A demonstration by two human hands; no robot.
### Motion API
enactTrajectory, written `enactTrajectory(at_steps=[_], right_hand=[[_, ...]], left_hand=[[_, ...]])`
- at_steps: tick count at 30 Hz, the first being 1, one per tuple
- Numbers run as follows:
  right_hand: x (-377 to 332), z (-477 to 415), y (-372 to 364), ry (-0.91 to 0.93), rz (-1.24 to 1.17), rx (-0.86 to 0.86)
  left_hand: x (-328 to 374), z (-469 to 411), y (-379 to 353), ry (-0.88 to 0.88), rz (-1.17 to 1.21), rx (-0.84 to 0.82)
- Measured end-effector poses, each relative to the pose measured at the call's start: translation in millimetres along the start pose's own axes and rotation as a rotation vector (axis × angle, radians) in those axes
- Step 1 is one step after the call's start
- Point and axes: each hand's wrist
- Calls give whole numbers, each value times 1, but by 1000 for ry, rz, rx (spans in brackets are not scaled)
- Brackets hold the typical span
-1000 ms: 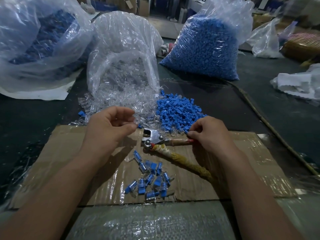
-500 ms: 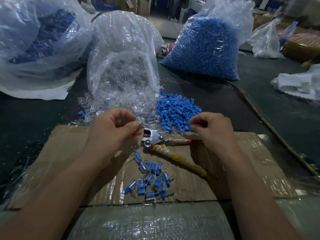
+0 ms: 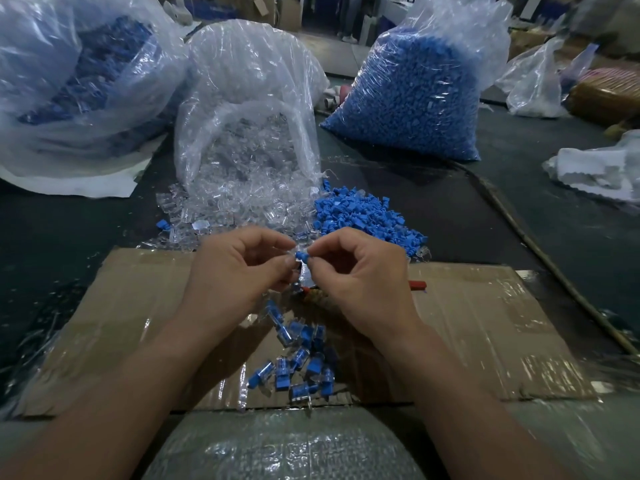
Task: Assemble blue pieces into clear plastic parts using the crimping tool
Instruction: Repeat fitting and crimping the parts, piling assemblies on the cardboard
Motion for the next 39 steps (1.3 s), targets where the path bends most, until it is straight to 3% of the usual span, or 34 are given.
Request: enactTrajectory(at_steps=[13, 19, 27, 39], right_hand=[[2, 1, -3, 15, 85, 10], [5, 0, -2, 65, -93, -38], [9, 3, 1, 125, -226, -135], [18, 1, 6, 227, -55, -95]], left_hand=[[3, 5, -5, -46, -94, -39], [0, 1, 0, 5, 215, -68], [1, 0, 2, 35, 272, -87], [2, -2, 8, 126, 448, -202]])
Point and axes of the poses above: each hand's wrist, its own z-axis away from the middle knuckle, its own y-axis out of the back of the hand, x = y × z, and after that the axes turned 15 degrees about -x, right-handed
